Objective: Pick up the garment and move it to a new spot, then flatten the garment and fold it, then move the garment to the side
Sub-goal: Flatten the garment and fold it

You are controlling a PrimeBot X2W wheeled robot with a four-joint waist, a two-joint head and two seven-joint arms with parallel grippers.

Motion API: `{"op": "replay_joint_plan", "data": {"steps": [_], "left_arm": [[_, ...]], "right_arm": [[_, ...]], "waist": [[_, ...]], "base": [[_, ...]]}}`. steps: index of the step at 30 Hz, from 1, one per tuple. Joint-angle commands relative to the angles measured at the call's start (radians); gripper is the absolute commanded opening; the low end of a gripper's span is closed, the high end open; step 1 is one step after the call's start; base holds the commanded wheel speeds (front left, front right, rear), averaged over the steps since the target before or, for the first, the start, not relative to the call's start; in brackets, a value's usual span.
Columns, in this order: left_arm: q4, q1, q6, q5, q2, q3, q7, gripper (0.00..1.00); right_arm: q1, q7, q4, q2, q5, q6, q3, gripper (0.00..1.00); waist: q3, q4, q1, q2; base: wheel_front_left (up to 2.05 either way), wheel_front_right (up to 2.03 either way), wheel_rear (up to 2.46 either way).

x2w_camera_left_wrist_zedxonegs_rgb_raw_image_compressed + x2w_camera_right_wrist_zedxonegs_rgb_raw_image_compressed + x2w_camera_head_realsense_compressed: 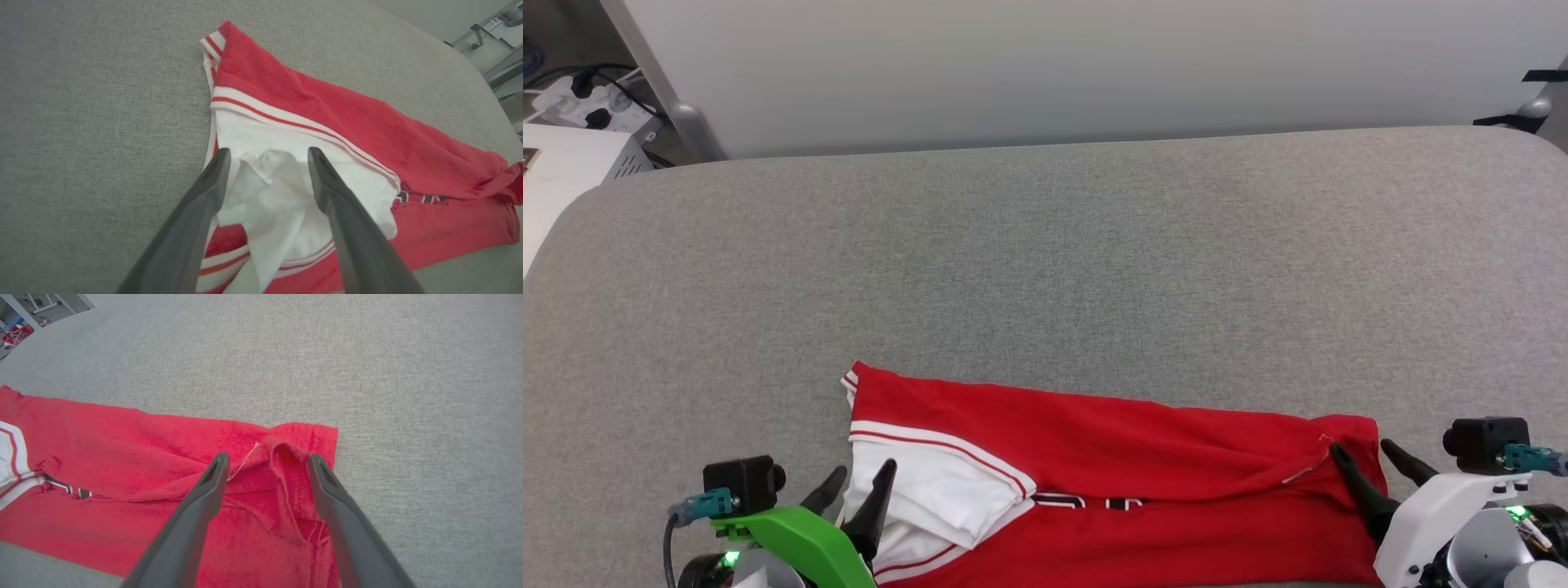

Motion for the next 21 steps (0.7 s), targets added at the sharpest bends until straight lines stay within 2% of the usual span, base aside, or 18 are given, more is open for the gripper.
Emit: {"op": "replay_joint_plan", "data": {"steps": [1,6,13,15,21], "left_arm": [[-0.009,-0.027,0.005,0.030,0.002,0.003,-0.040,1.00],[-0.035,-0.047,0.014,0.099,-0.008,0.010,-0.163,1.00],[-0.069,-0.073,0.038,0.210,-0.027,0.010,-0.326,1.00],[-0.081,-0.084,0.051,0.250,-0.044,0.006,-0.349,1.00],[-0.108,-0.107,0.078,0.307,-0.085,0.021,-0.365,1.00]], "right_arm": [[0.012,0.000,-0.024,0.000,-0.019,-0.001,-0.012,1.00],[0.012,0.048,-0.081,0.005,-0.035,-0.001,-0.059,1.00],[0.011,0.238,-0.100,-0.006,-0.031,-0.001,-0.138,1.00],[0.001,0.294,-0.099,-0.014,-0.026,-0.001,-0.147,1.00],[-0.031,0.344,-0.055,-0.019,-0.004,-0.001,-0.133,1.00]], "waist": [[-0.002,-0.004,0.0000,0.0000],[-0.011,-0.012,0.0000,0.0000],[-0.007,-0.003,0.0000,0.0000],[0.007,0.010,0.0000,0.0000],[0.053,0.039,0.0000,0.0000]], "base": [[0.00,0.00,0.00],[0.00,0.00,0.00],[0.00,0.00,0.00],[0.00,0.00,0.00],[0.00,0.00,0.00]]}}
